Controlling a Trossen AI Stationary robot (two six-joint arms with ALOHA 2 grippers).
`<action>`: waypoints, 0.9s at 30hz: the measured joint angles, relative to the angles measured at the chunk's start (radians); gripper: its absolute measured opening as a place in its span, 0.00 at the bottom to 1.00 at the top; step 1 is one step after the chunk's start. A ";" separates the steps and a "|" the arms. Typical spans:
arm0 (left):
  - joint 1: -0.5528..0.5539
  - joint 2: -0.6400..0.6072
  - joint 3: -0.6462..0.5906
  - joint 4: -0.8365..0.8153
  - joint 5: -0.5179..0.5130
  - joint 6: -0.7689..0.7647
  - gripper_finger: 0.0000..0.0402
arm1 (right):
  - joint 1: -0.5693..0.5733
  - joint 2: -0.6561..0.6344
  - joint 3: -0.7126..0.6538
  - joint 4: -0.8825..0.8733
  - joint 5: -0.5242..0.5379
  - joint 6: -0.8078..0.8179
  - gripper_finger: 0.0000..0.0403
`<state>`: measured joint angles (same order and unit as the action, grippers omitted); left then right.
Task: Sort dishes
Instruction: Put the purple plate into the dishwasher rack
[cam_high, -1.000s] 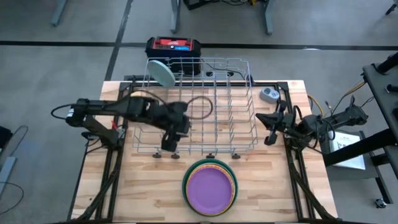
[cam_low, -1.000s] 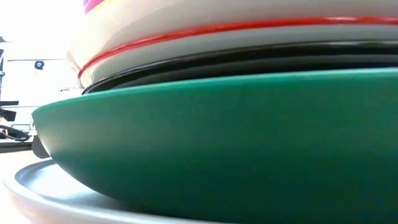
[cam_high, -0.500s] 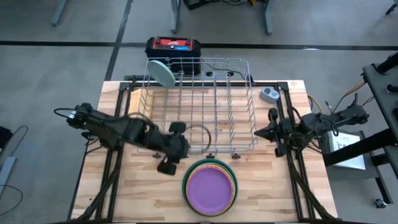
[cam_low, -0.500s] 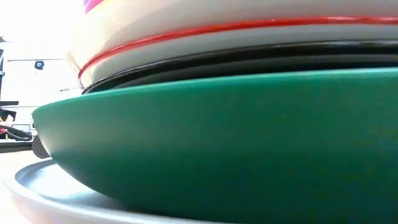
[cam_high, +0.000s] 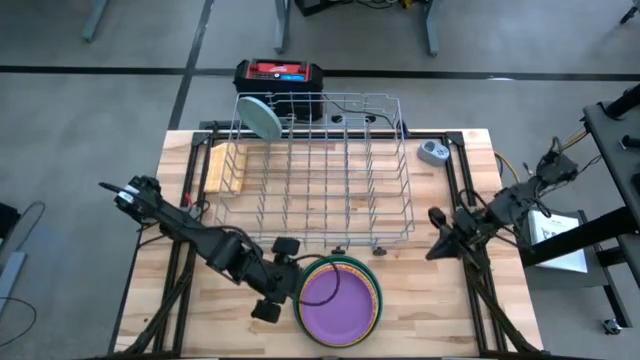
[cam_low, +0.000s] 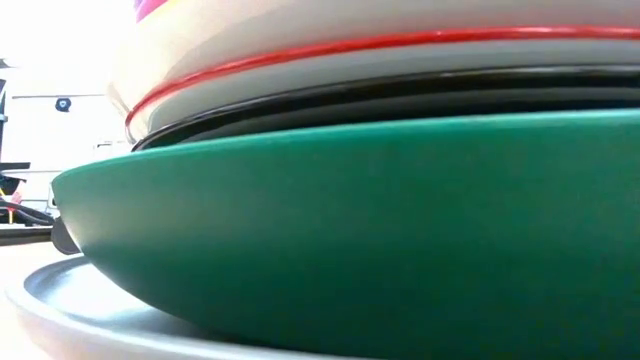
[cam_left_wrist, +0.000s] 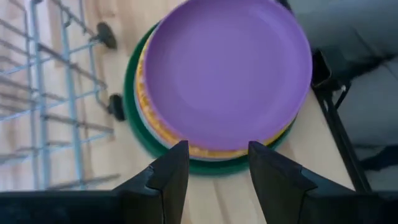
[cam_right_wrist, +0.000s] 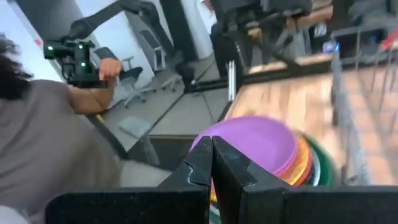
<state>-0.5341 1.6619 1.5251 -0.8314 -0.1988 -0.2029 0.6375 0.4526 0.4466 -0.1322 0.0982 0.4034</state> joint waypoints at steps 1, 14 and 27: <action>-0.001 0.000 -0.021 0.032 0.006 0.000 0.39 | 0.027 0.019 -0.004 -0.001 0.025 0.033 0.00; -0.049 0.005 -0.185 0.263 0.053 0.038 0.35 | 0.170 0.466 0.026 0.010 0.238 0.688 0.00; -0.114 0.009 -0.325 0.385 -0.080 0.059 0.04 | 0.167 0.833 0.314 -0.038 0.378 0.803 0.00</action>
<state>-0.6483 1.6707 1.2000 -0.4461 -0.2790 -0.1437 0.8047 1.2861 0.7602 -0.1704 0.4763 1.2063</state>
